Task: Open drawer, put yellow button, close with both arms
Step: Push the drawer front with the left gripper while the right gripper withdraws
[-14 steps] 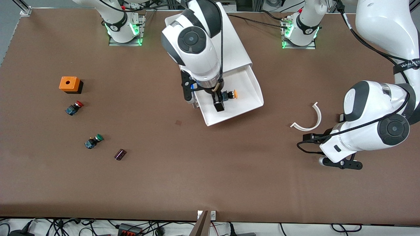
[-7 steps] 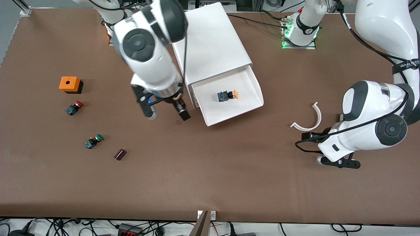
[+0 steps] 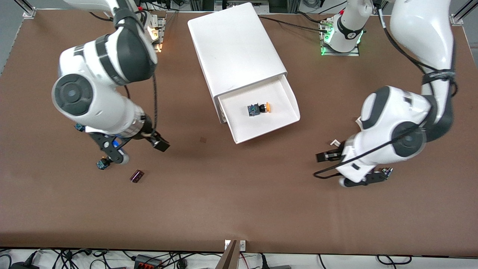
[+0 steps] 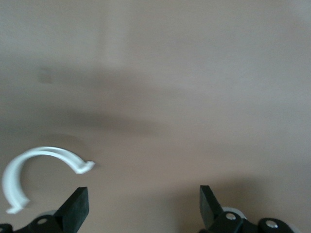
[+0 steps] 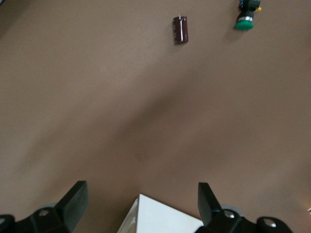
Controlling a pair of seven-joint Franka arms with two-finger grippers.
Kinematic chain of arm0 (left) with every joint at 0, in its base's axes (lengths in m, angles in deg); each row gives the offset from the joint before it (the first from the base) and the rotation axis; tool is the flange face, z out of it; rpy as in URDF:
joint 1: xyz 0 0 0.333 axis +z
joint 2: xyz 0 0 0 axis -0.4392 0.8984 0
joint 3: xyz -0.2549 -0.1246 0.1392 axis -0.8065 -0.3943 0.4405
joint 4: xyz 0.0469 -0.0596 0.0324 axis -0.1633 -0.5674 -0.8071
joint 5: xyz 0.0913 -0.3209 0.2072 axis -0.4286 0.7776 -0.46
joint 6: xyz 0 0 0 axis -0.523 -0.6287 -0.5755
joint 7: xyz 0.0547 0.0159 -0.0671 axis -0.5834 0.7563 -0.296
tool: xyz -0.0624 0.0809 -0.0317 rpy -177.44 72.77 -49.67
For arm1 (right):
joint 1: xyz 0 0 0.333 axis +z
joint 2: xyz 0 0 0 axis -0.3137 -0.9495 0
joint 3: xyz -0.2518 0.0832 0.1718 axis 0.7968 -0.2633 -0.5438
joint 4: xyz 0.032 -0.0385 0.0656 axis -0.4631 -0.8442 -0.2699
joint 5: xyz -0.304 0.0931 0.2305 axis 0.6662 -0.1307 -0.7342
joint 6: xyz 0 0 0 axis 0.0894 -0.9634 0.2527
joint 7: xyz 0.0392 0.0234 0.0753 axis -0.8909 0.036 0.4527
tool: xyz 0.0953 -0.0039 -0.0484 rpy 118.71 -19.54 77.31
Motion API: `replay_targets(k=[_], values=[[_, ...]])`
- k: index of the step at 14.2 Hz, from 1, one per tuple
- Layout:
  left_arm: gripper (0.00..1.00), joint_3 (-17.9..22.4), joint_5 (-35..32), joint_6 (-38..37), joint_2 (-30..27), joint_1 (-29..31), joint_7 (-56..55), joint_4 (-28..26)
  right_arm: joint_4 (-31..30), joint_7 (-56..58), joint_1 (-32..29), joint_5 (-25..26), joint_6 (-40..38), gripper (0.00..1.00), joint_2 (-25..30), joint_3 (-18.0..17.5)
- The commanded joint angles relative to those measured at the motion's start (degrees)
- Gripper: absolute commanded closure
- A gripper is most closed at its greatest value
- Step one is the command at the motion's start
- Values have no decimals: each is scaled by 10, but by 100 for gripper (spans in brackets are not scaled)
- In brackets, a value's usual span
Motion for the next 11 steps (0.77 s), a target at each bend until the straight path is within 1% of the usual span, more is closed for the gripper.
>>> replay_targets(k=[1,3,4,5,6,9,11], values=[[0,-6,-10,34,-12,-32,-85,-31,-27,91,-40,8,-8,0,17,-6],[0,-5,-12,63,-10,-63,-136,-44,-41,175,-64,33,-6,0,25,-6],[0,-2,-14,76,-11,-86,-145,-61,-48,201,-77,35,-2,0,30,-6],[0,-3,-29,83,-13,-97,-152,-71,-49,228,-92,35,-1,0,32,-6],[0,-6,-41,85,-13,-99,-158,-78,-50,265,-107,35,0,0,33,-6],[0,-25,-39,97,-21,-100,-185,-99,-51,362,-138,36,-1,0,40,-6],[0,-61,-35,97,-34,-87,-197,-131,-61,391,-148,40,1,0,49,-5]])
